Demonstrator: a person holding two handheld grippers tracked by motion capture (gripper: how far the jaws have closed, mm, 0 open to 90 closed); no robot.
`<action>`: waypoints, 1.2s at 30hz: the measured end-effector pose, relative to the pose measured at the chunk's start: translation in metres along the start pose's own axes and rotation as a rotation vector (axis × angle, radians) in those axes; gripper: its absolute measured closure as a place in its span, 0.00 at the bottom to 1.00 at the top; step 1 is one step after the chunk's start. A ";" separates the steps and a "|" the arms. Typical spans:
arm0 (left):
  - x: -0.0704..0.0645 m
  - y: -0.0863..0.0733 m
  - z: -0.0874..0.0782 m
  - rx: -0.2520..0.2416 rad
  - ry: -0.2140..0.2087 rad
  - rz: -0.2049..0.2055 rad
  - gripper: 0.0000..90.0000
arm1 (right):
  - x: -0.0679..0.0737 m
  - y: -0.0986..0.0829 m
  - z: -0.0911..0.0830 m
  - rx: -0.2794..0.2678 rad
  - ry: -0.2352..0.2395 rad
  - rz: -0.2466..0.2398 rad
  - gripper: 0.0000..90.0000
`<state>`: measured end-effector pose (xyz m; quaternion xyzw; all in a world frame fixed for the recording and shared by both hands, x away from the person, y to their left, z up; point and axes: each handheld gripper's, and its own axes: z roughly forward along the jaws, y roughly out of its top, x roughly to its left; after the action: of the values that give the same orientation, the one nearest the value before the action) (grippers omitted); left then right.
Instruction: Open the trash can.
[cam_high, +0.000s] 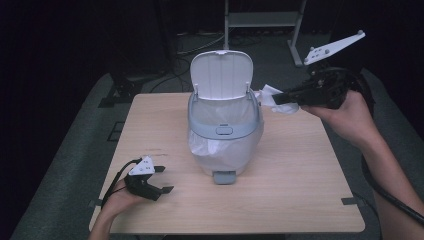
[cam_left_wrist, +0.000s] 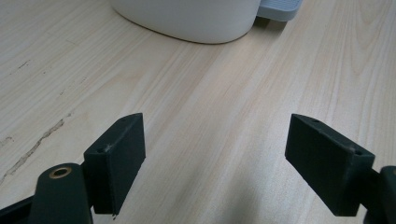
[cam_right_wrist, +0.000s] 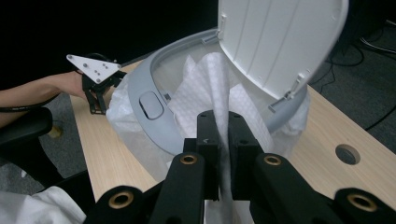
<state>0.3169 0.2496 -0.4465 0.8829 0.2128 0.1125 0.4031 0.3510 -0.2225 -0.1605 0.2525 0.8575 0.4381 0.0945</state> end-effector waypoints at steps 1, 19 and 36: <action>0.000 0.000 0.000 0.001 0.000 0.002 0.21 | 0.001 0.002 0.001 0.001 0.004 -0.003 0.95; 0.000 -0.001 0.000 0.001 -0.003 0.004 0.21 | 0.014 0.033 0.031 0.021 0.066 -0.049 0.94; 0.000 -0.002 0.000 -0.003 -0.002 0.004 0.21 | 0.009 0.045 0.066 0.040 0.114 -0.057 0.94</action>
<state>0.3162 0.2509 -0.4476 0.8829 0.2107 0.1126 0.4042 0.3842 -0.1498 -0.1638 0.2043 0.8770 0.4317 0.0530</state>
